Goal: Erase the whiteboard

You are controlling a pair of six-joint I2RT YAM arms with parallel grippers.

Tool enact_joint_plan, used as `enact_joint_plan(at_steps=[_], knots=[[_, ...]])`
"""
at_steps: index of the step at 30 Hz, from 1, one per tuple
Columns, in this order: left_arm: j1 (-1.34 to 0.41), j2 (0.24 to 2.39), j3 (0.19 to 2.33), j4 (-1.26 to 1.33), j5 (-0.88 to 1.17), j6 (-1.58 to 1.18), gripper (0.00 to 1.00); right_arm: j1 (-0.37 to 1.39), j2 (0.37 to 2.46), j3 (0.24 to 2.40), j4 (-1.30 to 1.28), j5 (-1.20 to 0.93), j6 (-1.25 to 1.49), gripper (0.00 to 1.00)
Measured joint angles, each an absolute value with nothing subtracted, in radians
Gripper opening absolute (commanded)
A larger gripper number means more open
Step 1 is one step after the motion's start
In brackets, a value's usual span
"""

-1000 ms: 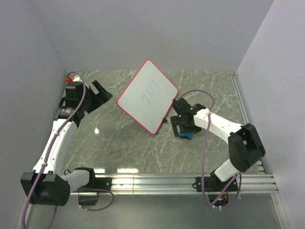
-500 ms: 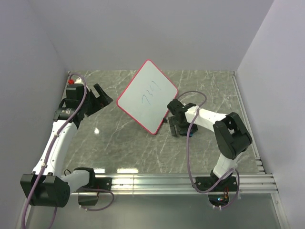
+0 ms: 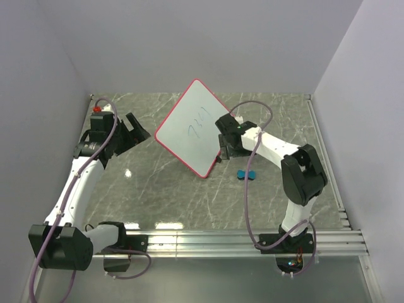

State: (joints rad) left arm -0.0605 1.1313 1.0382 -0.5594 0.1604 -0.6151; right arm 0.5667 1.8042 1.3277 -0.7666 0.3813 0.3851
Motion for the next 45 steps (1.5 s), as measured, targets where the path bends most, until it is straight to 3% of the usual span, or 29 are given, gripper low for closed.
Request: enact_joint_plan(at_steps=[5, 13, 23, 29, 38, 45], knots=[[-0.060, 1.164, 1.049, -0.561, 0.160, -0.607, 0.99, 0.562, 1.852, 1.360, -0.802, 0.390, 0.418, 0.98], [-0.063, 1.162, 1.046, -0.544, 0.164, -0.613, 0.98, 0.551, 1.819, 1.223, -0.847, 0.336, 0.502, 0.99], [-0.073, 1.147, 1.012, -0.537, 0.162, -0.616, 0.98, 0.512, 1.637, 1.023, -0.875, 0.268, 0.591, 0.99], [-0.078, 1.143, 1.002, -0.539, 0.162, -0.617, 0.98, 0.493, 1.690, 1.021, -0.819, 0.215, 0.595, 0.99], [-0.080, 1.142, 1.008, -0.566, 0.160, -0.604, 0.98, 0.332, 1.708, 1.018, -0.667, 0.056, 0.651, 0.98], [-0.080, 1.139, 1.016, -0.585, 0.159, -0.586, 0.98, 0.332, 1.710, 1.024, -0.643, 0.005, 0.715, 0.96]])
